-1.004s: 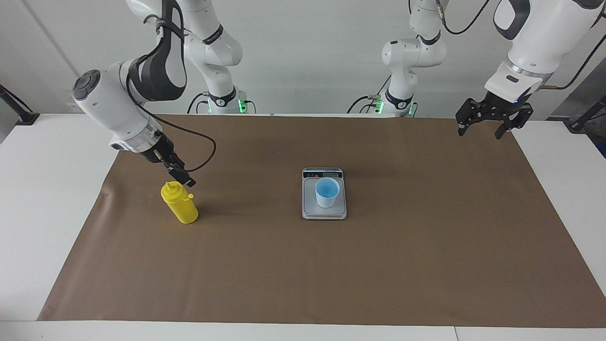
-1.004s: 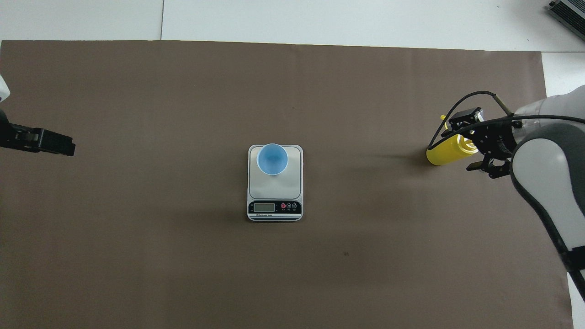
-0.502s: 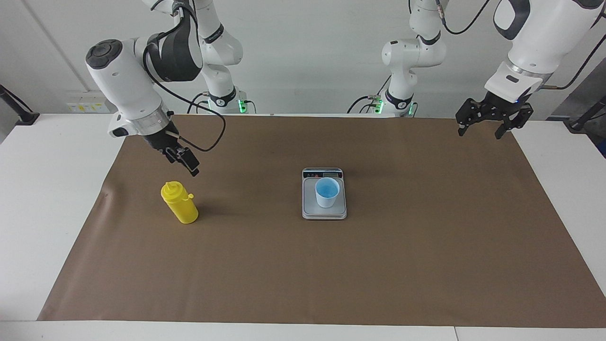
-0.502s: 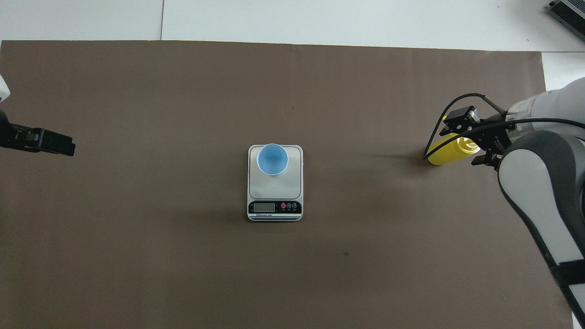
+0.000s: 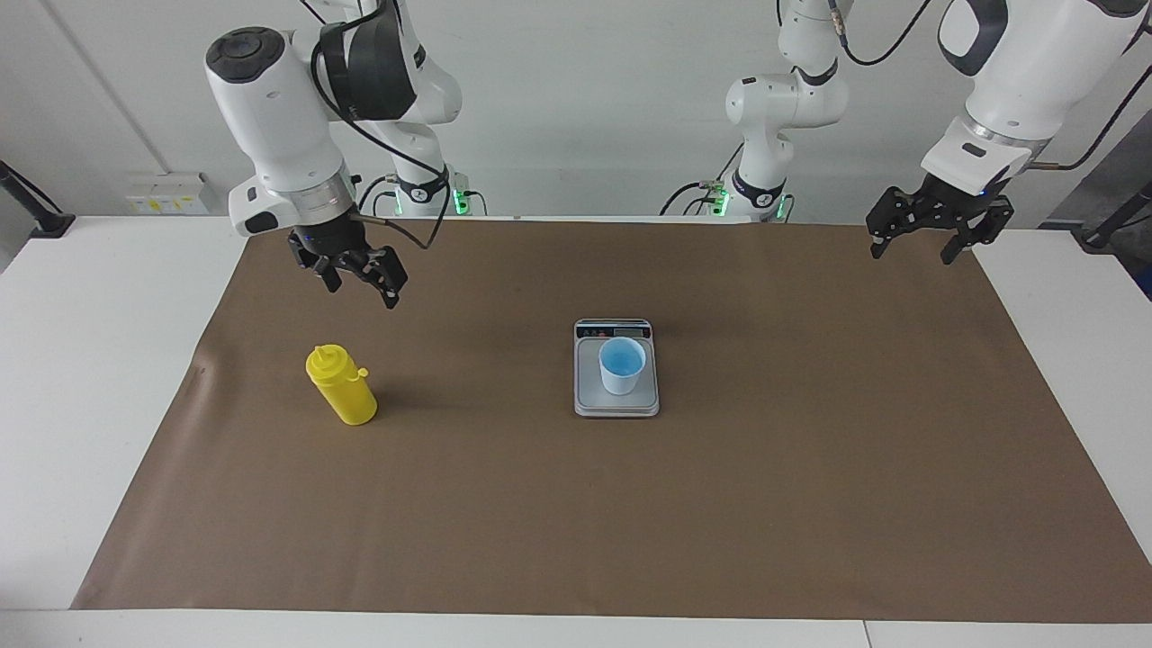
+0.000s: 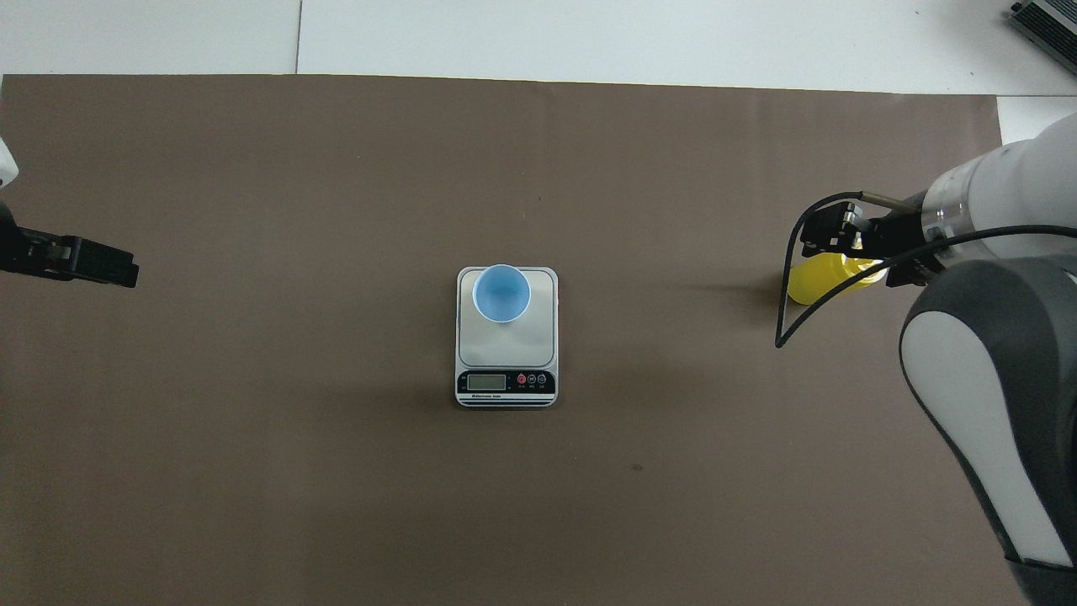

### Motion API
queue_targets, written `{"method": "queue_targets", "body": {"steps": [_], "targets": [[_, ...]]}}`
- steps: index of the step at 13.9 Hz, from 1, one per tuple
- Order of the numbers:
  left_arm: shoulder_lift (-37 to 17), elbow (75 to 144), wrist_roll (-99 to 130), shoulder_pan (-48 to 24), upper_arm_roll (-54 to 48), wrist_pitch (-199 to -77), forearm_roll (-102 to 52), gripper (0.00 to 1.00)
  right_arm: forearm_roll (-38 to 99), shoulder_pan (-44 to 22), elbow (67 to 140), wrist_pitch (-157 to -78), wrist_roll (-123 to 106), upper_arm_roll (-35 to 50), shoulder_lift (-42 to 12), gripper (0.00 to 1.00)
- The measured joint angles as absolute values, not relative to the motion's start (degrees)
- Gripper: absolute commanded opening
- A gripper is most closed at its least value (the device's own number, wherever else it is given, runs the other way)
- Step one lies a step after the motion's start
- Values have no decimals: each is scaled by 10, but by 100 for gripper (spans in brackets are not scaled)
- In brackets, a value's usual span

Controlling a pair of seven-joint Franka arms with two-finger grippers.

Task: Pour seasoning into cup on scale with both arms

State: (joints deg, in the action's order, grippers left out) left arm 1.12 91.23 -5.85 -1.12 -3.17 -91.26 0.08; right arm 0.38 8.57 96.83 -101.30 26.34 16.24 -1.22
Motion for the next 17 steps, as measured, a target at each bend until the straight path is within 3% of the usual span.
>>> {"method": "queue_targets", "body": {"steps": [4, 17], "targets": [[11, 912, -58, -11, -32, -913, 1, 100, 4, 85, 968, -1000, 263, 183, 17, 100], [11, 912, -59, -11, -32, -913, 1, 100, 3, 85, 922, -932, 173, 170, 16, 100]]}}
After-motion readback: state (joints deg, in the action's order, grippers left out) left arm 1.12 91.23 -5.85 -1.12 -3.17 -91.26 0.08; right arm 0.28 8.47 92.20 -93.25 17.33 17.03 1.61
